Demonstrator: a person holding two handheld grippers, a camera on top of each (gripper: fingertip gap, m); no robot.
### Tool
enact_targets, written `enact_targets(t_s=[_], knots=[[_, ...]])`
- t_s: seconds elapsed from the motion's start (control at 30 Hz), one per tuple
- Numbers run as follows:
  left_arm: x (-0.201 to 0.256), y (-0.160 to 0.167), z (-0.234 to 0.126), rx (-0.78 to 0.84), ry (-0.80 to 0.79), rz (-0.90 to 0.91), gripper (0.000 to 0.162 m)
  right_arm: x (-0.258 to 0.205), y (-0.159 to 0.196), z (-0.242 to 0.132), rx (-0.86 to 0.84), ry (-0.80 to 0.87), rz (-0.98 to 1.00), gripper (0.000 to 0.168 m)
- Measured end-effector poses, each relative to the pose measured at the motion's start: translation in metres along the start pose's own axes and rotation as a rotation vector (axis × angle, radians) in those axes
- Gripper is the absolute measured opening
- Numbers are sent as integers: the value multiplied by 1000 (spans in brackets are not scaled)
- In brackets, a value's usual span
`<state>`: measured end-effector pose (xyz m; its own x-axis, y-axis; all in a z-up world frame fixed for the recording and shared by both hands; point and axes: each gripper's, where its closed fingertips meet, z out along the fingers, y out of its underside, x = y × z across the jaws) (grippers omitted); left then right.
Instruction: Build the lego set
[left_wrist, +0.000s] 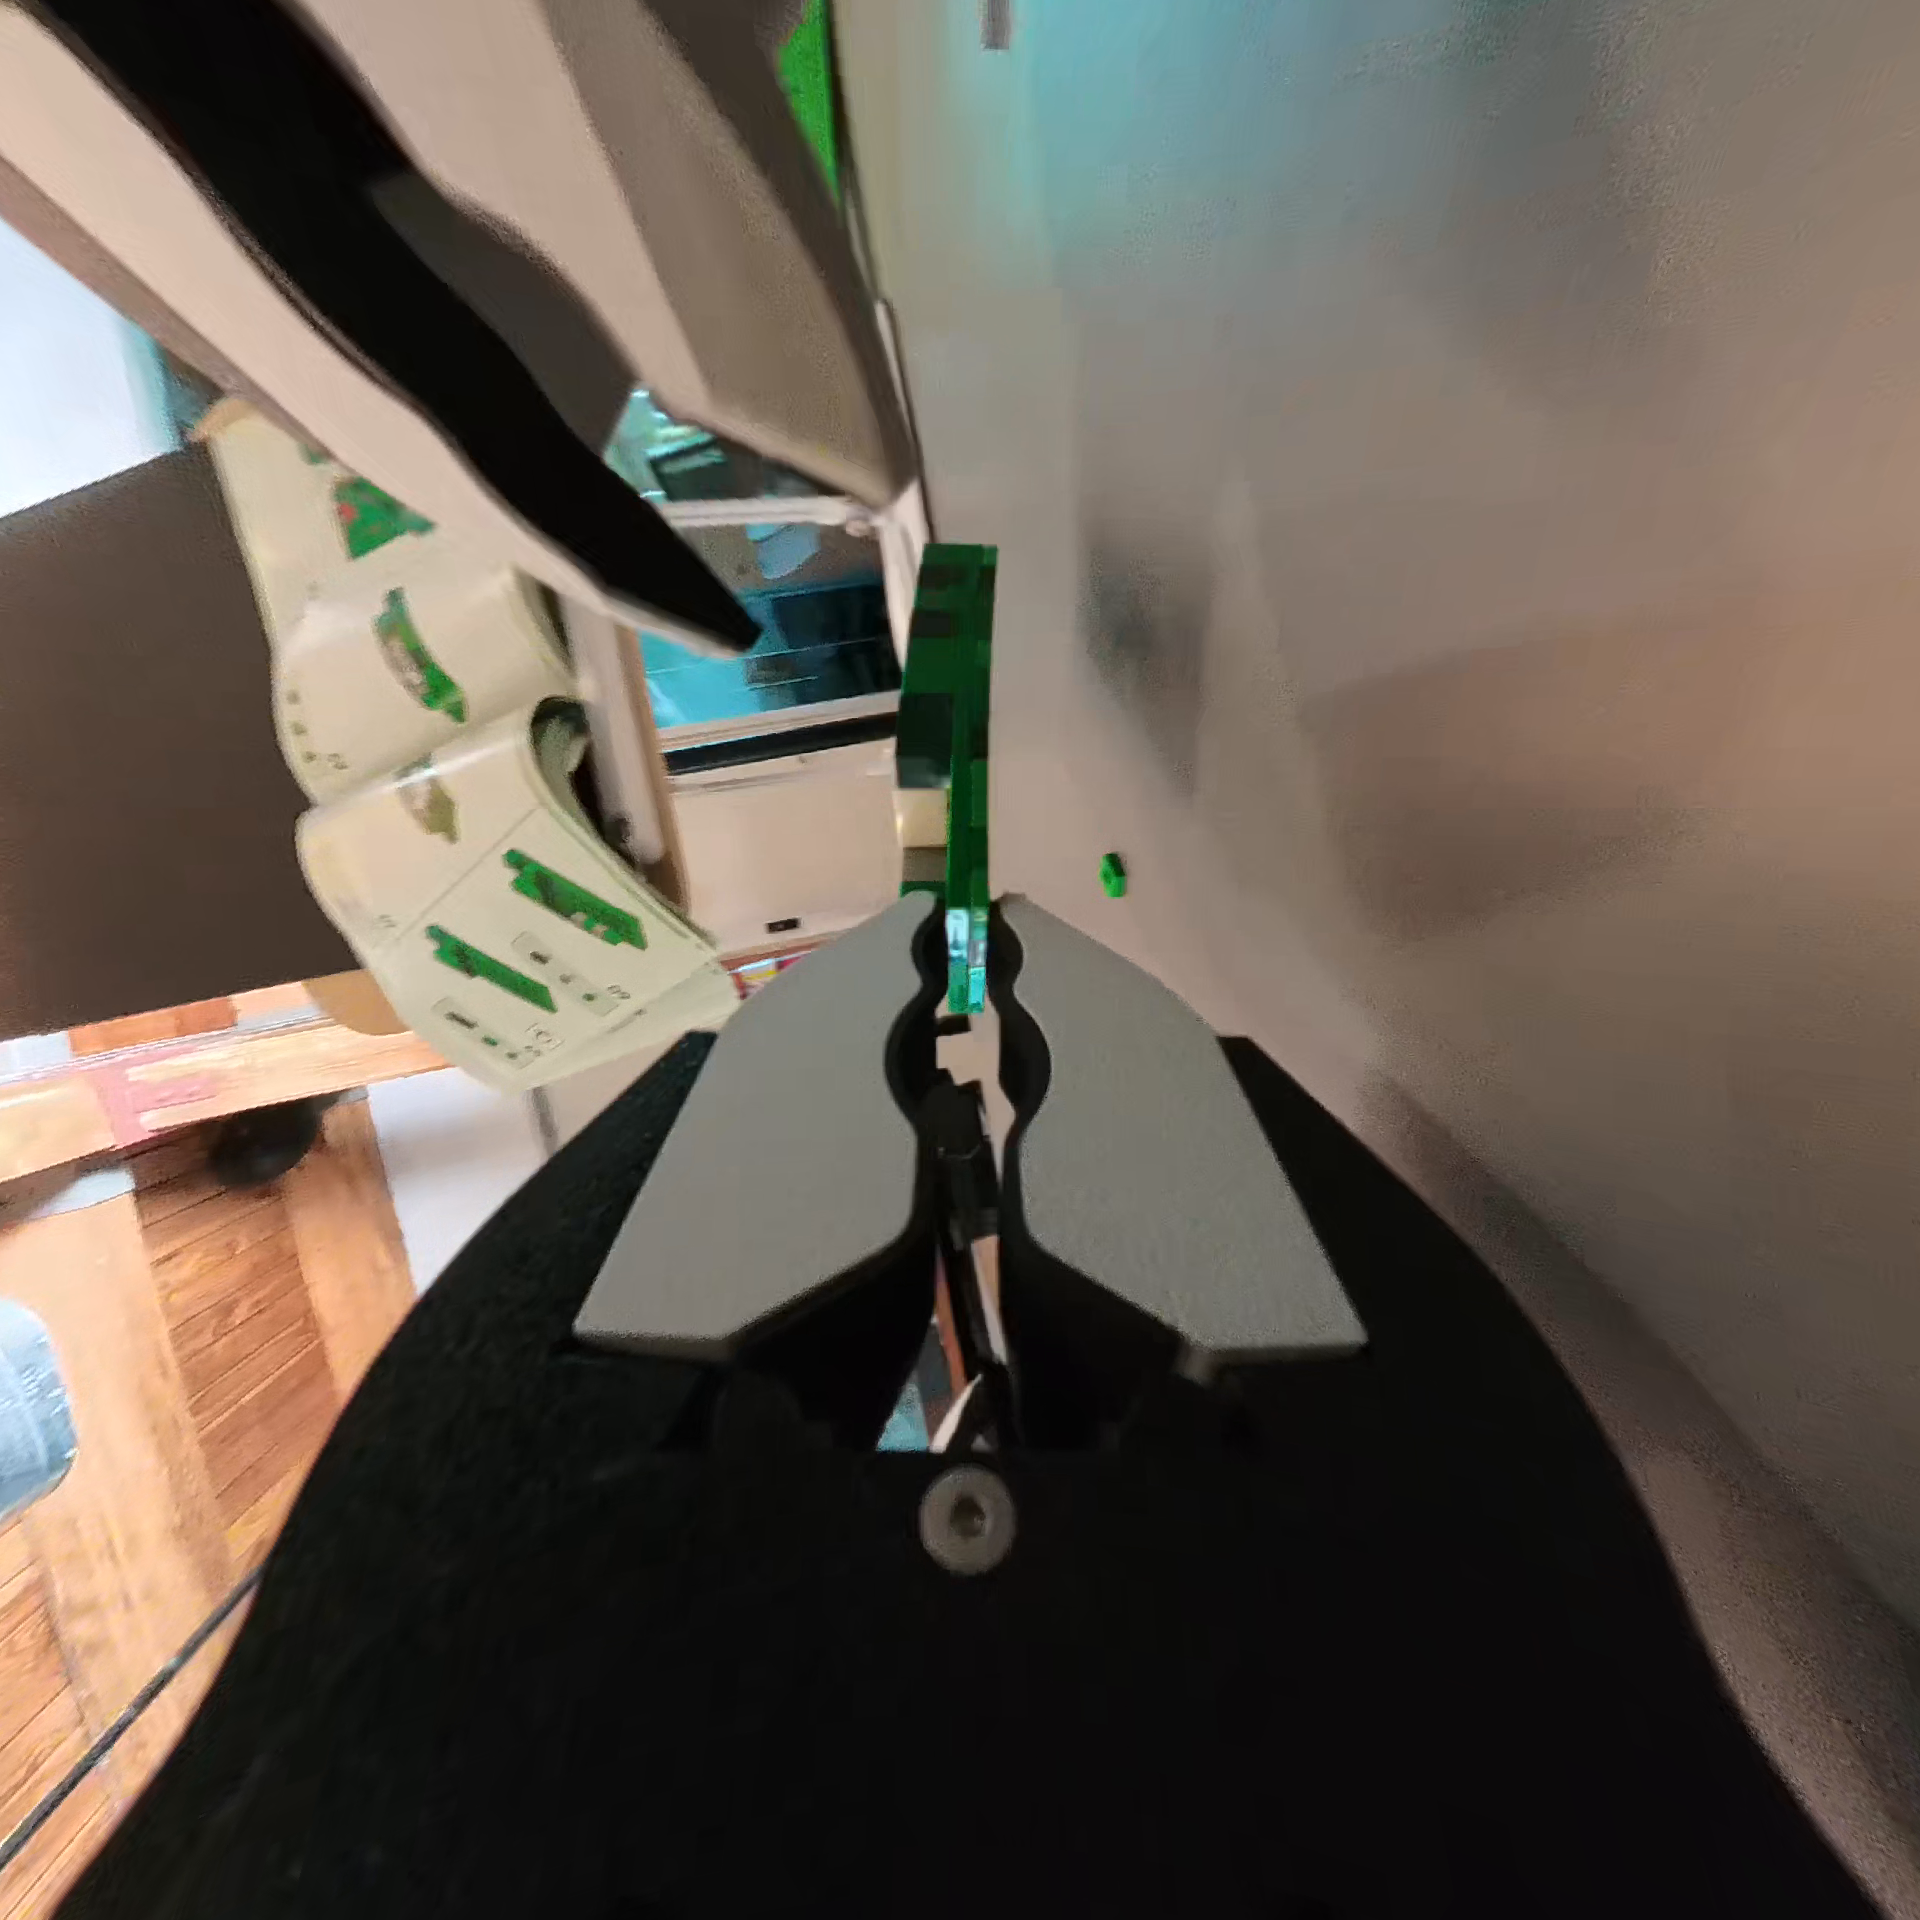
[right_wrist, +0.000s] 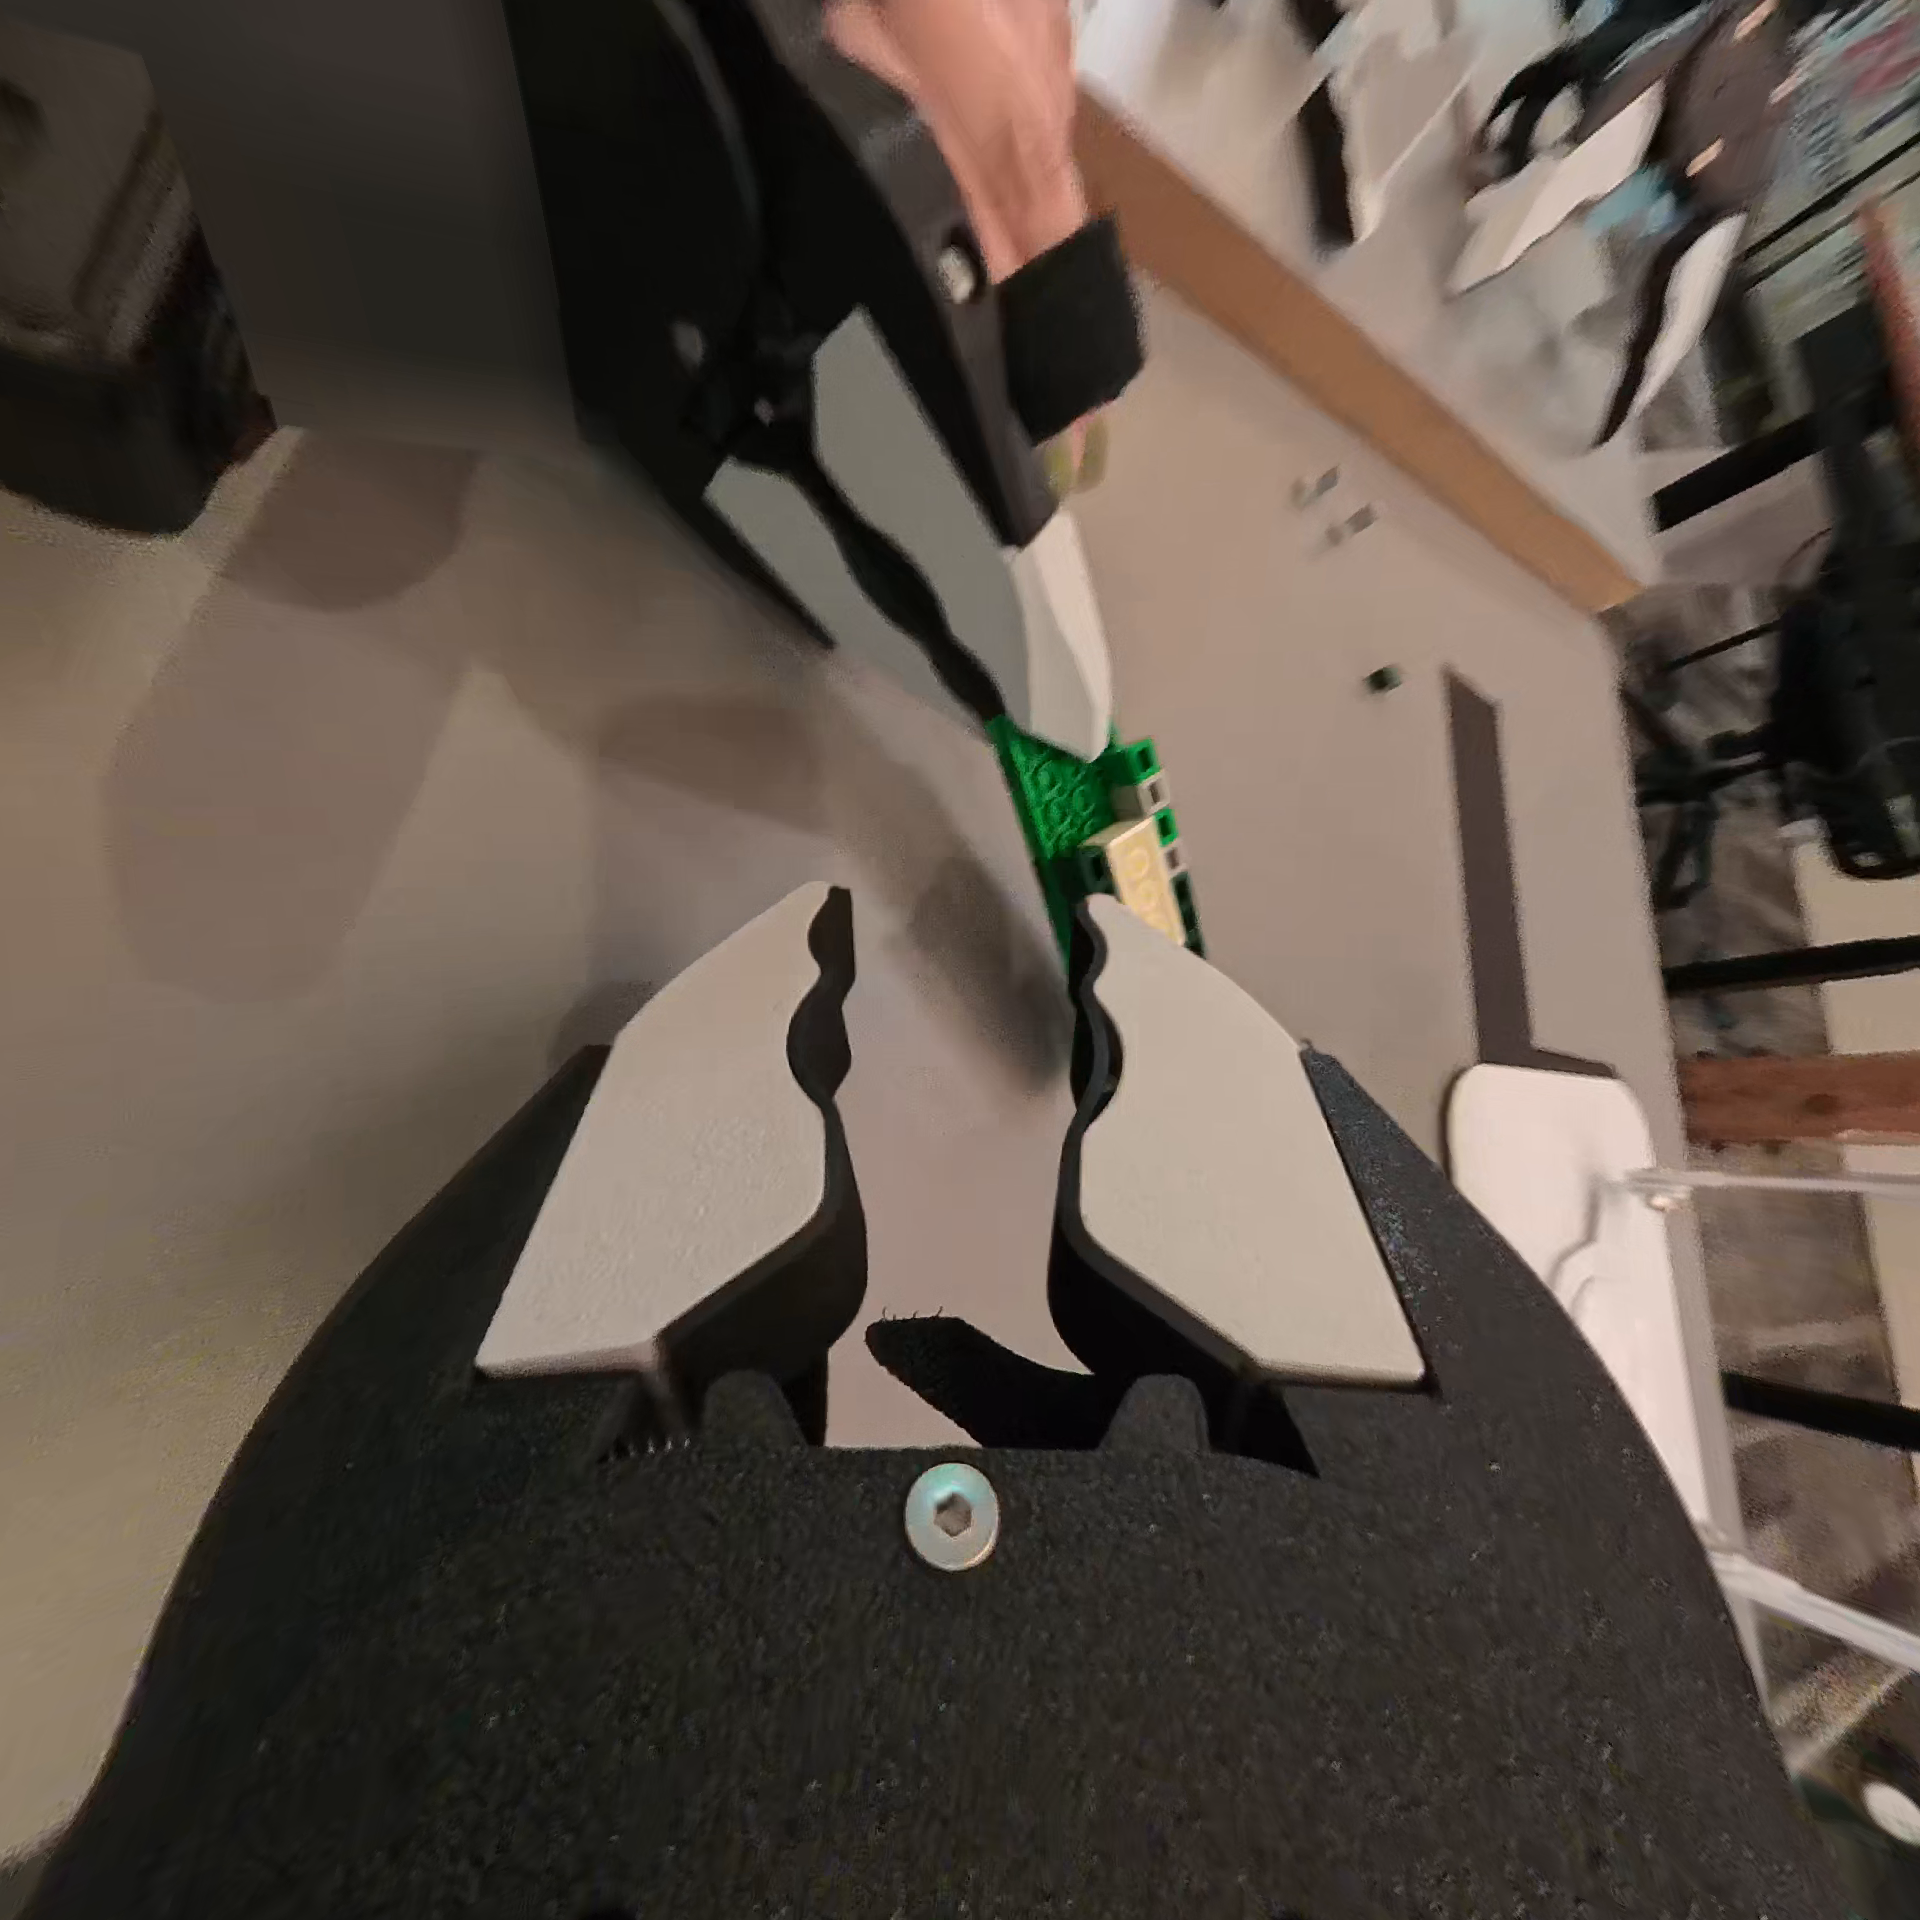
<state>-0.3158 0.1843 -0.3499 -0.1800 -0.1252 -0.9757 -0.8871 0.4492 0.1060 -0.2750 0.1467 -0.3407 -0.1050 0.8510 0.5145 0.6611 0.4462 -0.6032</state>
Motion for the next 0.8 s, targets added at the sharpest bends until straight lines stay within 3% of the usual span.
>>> enact_targets(t_s=[0.17,0.3,0.4,0.53,0.8], knots=[[3,12,2,-12,38,-122,6,-5,22,-12,-65,-55,114,31],[6,11,3,11,57,-166,6,8,37,-49,-8,47,249,22],[6,6,3,27,58,-151,6,-13,50,-68,15,-50,428,13],[8,5,3,30,68,-150,6,-48,78,-66,-127,-143,646,14],[13,4,4,34,98,-149,6,-60,78,-60,-176,-73,475,21]])
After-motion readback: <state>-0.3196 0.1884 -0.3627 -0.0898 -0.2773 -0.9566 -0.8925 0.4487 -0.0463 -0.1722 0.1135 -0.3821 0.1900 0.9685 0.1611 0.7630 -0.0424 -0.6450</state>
